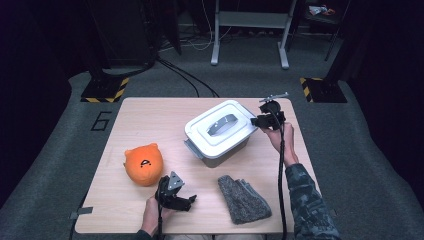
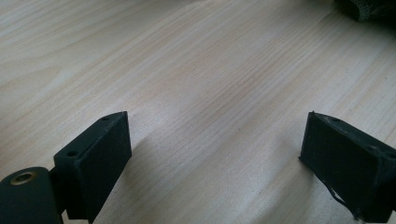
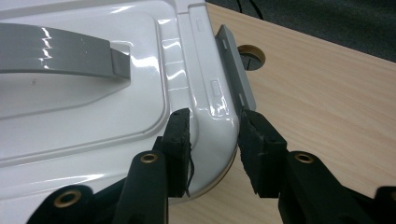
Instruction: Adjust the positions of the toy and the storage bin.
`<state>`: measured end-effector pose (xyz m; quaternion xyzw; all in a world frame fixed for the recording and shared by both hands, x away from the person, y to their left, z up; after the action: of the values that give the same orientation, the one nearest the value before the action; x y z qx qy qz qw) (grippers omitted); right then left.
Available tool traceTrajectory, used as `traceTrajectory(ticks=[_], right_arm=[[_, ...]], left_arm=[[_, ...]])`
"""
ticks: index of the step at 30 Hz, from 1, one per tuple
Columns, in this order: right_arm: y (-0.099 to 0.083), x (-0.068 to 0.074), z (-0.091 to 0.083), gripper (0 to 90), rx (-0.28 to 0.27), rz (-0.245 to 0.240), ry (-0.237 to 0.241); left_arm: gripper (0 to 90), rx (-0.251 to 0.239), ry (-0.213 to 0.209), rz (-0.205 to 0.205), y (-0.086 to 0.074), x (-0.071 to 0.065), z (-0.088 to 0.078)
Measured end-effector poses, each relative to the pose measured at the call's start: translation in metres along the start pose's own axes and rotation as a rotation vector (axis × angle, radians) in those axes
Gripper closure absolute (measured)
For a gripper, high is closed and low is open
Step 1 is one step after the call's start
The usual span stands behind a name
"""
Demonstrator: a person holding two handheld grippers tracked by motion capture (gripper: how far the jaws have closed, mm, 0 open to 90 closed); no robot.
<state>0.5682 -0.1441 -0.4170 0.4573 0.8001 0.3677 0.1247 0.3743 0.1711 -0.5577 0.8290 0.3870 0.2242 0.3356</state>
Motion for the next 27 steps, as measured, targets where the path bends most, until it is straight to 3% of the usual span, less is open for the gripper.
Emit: traceTrajectory(ticks=[12,18,27], right_arm=[[-0.010,0.012,-0.007,61.8,-0.009,-0.001,0.026],[-0.006,0.002,-0.011,54.2,-0.051,-0.002,0.035],[0.001,-0.025,-0.001,62.3,-0.079,-0.011,0.033]], left_arm=[[8.4,0.000,0.000,0.000,0.000,0.000,0.000],[8.5,0.000,0.000,0.000,0.000,0.000,0.000],[8.5,0.000,0.000,0.000,0.000,0.000,0.000]])
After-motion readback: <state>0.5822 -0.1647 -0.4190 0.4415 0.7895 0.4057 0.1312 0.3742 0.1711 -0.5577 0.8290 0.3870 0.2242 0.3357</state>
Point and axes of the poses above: each handheld gripper's, and its own axes: z roughly forward along the jaws, y roughly out of its top, x roughly to its left, the point moved 4 cm from there along z, roughly forward along the jaws, and after that the axes turned 8 degrees about y, right-handed, at the moved point
